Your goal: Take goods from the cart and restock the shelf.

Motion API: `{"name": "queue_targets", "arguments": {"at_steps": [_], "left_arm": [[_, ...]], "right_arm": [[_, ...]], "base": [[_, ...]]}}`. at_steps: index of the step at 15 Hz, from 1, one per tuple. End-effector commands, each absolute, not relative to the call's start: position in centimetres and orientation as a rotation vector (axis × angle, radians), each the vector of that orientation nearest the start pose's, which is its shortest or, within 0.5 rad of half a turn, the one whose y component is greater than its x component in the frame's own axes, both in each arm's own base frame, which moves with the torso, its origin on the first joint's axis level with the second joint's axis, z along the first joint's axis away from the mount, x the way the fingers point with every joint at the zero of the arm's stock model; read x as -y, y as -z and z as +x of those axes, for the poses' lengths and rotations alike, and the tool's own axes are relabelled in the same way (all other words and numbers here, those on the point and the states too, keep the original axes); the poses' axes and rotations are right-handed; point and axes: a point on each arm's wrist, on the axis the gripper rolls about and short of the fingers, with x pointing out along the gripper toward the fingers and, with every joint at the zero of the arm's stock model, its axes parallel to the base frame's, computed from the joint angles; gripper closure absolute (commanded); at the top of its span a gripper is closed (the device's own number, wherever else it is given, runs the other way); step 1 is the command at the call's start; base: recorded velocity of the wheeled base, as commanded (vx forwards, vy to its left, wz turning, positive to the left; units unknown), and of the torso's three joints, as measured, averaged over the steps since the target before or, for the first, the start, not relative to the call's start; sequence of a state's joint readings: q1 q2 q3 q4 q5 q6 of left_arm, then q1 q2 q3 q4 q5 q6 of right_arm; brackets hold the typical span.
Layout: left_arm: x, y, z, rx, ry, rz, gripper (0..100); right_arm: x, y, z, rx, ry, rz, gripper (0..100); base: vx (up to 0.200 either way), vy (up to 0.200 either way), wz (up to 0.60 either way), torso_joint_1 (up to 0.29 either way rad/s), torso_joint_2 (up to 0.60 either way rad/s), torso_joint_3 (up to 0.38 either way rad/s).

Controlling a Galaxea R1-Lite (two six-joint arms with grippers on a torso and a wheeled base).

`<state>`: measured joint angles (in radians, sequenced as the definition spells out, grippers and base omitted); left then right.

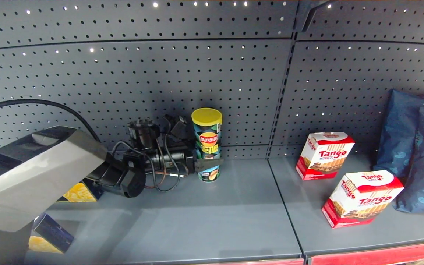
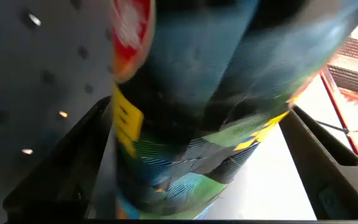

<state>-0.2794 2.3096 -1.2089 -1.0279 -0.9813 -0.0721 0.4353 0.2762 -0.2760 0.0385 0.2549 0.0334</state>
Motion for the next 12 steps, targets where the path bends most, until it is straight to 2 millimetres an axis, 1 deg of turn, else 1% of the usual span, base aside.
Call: {"name": "queue_targets", "arguments": {"at_steps": [1, 3, 5, 6, 11, 12], "left_arm": [[14.4, -9.0, 42.3, -0.118, 1.263, -0.088, 0], [14.7, -9.1, 42.6, -0.112, 1.268, -0.086, 0], [14.8, -8.6, 42.7, -0.126, 1.271, -0.091, 0], [15.0, -8.6, 42.6, -0.128, 1.274, -0.091, 100], [15.3, -8.3, 42.1, -0.141, 1.273, -0.092, 100], [15.5, -8.5, 41.5, -0.142, 1.273, -0.09, 100]], "right_arm": [[0.0, -15.3, -1.4, -0.049, -0.693, 0.029, 100], [0.0, -15.2, -1.4, -0.049, -0.69, 0.029, 100], [0.0, -15.2, -1.4, -0.051, -0.689, 0.029, 100], [0.0, -15.2, -1.4, -0.051, -0.691, 0.029, 100], [0.0, -15.2, -1.3, -0.054, -0.689, 0.029, 100], [0.0, -15.0, -1.3, -0.062, -0.691, 0.034, 100]], "base": [[0.0, 0.0, 0.0, 0.0, 0.0, 0.0], [0.0, 0.0, 0.0, 0.0, 0.0, 0.0], [0.0, 0.0, 0.0, 0.0, 0.0, 0.0], [0.0, 0.0, 0.0, 0.0, 0.0, 0.0], [0.0, 0.0, 0.0, 0.0, 0.0, 0.0], [0.0, 0.0, 0.0, 0.0, 0.0, 0.0]]}}
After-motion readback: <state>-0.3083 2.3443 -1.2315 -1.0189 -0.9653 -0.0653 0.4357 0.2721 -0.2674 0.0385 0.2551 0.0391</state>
